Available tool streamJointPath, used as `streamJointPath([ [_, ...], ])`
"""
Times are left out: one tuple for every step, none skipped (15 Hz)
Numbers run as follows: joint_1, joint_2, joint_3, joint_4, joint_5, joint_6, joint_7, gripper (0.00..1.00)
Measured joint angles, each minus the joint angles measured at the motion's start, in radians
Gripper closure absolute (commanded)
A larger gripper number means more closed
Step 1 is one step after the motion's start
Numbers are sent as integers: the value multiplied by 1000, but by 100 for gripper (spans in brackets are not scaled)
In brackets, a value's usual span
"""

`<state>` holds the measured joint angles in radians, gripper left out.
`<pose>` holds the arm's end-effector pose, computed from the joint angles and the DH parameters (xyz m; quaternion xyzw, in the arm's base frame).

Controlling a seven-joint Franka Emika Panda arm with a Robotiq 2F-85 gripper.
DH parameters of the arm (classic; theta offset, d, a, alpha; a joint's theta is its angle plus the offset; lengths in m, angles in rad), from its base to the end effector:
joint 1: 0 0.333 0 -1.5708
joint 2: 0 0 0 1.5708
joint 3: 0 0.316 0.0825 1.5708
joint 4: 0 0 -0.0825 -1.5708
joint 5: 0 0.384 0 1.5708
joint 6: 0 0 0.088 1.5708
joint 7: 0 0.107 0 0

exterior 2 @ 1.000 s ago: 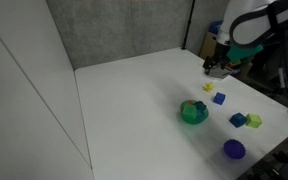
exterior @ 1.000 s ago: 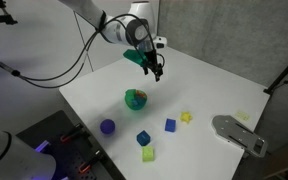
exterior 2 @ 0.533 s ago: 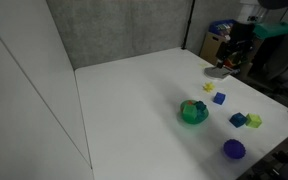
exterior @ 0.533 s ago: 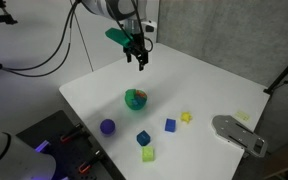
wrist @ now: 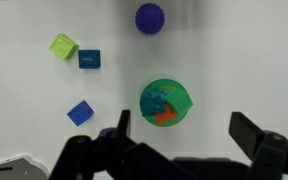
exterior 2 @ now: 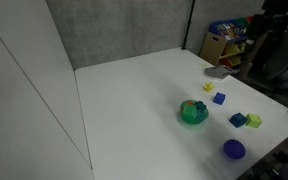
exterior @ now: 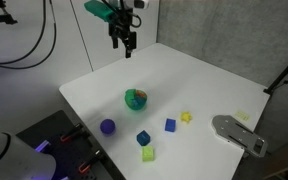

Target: Take the round yellow toy out of the bowl and put it on the table

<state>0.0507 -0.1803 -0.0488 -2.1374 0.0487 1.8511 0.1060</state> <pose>0.4875 0.0039 0.4747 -0.9965 0.0593 0.0545 0.0245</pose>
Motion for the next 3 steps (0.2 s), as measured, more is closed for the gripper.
streamJointPath([
  [-2, -19, 0, 0, 0, -18, 0, 0],
  [-4, -34, 0, 0, 0, -32, 0, 0],
  [-4, -45, 0, 0, 0, -44, 0, 0],
])
